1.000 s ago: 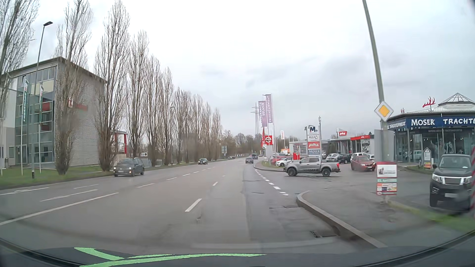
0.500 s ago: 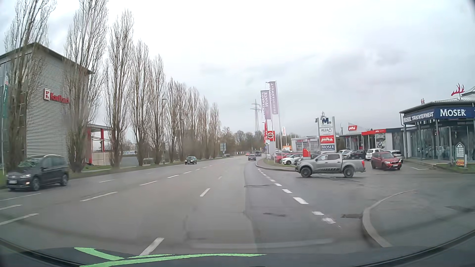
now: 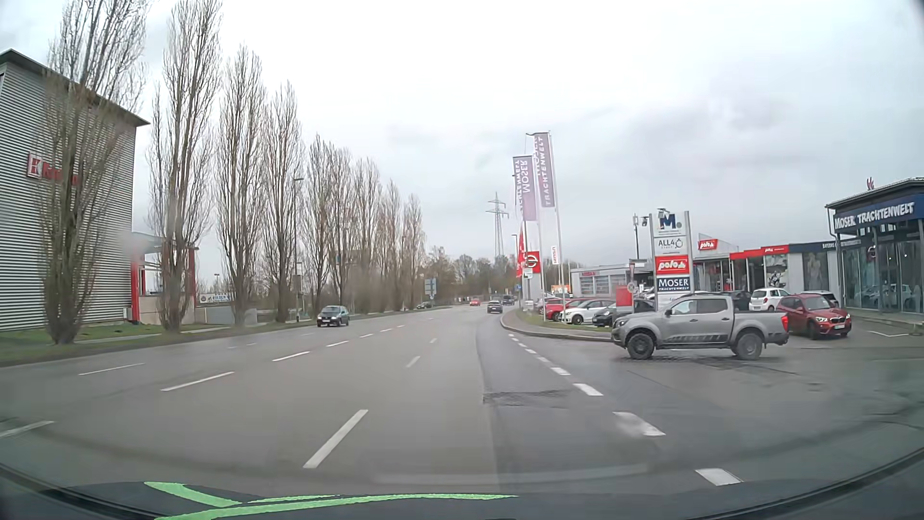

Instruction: Follow the waypoints while adhering to traffic rules and regulations

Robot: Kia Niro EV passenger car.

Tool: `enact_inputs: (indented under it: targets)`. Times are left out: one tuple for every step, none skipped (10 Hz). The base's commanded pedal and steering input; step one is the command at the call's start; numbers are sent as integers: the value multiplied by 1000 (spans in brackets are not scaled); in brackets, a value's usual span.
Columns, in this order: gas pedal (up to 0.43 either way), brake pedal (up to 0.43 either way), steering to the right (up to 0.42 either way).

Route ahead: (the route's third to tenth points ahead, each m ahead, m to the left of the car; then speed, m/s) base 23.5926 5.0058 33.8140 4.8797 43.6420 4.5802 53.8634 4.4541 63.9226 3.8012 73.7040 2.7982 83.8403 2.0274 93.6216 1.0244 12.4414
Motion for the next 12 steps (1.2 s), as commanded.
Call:
enact_inputs:
  targets:
    - [98, 0, 0]
    - [98, 0, 0]
    - [87, 0, 0]
    - [59, 0, 0]
    - [59, 0, 0]
    - [39, 0, 0]
    - [0, 0, 1]
    - [0, 0, 1]
    - [0, 0, 1]
    - [0, 0, 1]
    - [0, 0, 1]
    - [0, 0, 2]
